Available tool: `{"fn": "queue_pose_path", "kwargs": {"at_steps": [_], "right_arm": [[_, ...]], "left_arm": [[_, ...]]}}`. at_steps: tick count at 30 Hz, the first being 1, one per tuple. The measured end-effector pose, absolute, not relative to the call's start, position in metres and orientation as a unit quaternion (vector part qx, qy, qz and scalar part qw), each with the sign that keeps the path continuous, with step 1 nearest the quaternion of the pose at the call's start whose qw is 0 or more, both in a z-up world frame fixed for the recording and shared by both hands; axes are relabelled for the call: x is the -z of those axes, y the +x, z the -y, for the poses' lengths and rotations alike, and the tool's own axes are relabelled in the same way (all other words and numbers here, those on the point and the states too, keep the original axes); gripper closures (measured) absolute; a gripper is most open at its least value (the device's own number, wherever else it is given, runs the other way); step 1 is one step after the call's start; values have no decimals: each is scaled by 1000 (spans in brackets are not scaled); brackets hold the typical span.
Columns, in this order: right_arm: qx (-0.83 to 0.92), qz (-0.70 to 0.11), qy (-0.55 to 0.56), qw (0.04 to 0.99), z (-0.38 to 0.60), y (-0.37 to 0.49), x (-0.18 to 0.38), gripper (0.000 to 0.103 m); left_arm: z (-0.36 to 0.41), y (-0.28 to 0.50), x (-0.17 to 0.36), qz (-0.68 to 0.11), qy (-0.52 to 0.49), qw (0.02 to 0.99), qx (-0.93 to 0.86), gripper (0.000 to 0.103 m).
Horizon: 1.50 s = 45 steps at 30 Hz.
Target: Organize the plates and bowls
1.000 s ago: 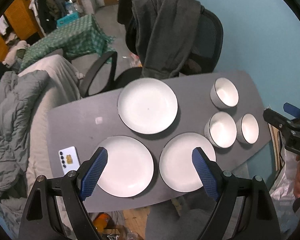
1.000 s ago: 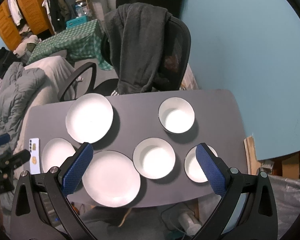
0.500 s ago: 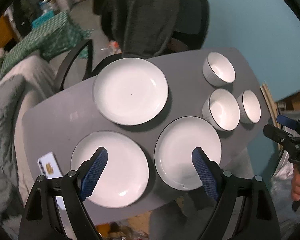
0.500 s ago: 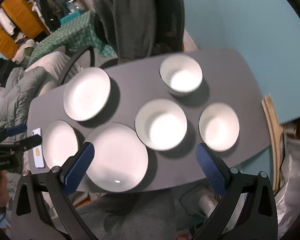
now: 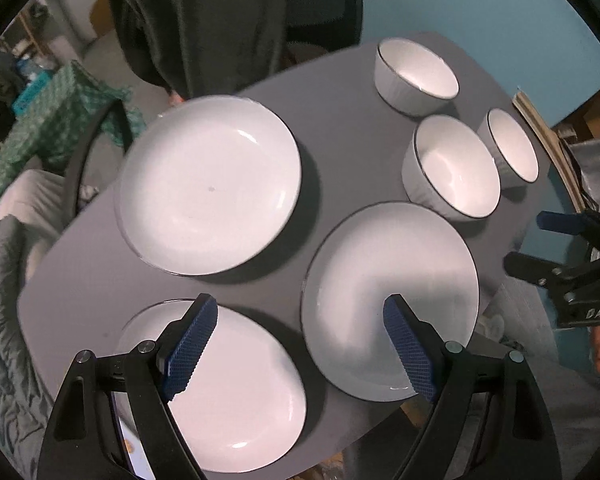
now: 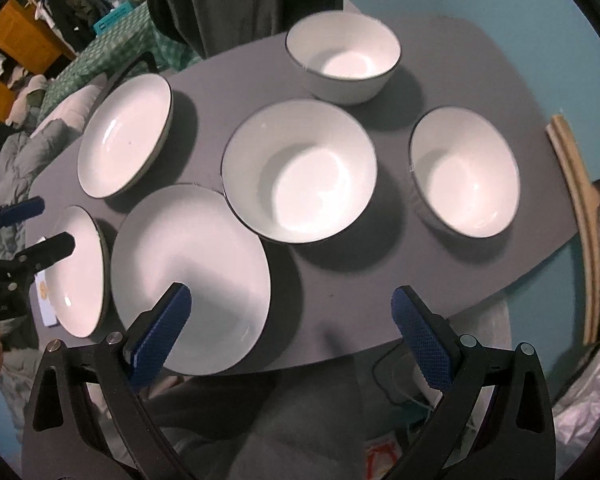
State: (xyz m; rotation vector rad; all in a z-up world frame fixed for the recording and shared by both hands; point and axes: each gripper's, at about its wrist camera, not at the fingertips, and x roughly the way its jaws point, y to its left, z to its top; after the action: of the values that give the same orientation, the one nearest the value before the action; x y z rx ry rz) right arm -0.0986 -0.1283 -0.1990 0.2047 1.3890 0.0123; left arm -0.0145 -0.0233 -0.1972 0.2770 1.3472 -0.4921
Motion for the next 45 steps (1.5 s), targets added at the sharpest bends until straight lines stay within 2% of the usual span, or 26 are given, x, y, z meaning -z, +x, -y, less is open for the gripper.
{"fn": "queue_pose_path", "kwargs": {"at_steps": [3, 12, 18, 21, 22, 25, 26, 31, 40, 45], "right_arm": [[-11, -643, 102, 759, 124, -101, 209, 5], [-11, -679, 133, 722, 121, -107, 242, 5], [5, -677, 142, 723, 122, -109, 239, 6], [7, -683, 144, 716, 123, -110, 241, 25], [5, -683, 147, 715, 124, -110, 240, 34], [-5, -687, 157, 710, 124, -110, 239, 58], [-9, -688, 160, 708, 125, -110, 239, 64], [-13, -688, 174, 705, 128, -111, 229, 65], [-20, -689, 165, 706, 135, -117, 224, 64], [-30, -687, 159, 709, 128, -106, 239, 56]], "left_arm": [[29, -12, 210, -628, 134, 731, 233, 22], [37, -9, 231, -642, 157, 708, 249, 23], [37, -13, 243, -659, 152, 692, 251, 27], [38, -15, 247, -667, 145, 686, 252, 34], [38, -15, 248, -670, 143, 683, 252, 35], [36, -16, 252, -676, 140, 678, 252, 47], [36, -16, 253, -679, 140, 676, 250, 54], [31, -17, 258, -689, 132, 667, 249, 69], [22, -22, 264, -698, 131, 659, 247, 70], [22, -14, 265, -707, 114, 653, 246, 69]]}}
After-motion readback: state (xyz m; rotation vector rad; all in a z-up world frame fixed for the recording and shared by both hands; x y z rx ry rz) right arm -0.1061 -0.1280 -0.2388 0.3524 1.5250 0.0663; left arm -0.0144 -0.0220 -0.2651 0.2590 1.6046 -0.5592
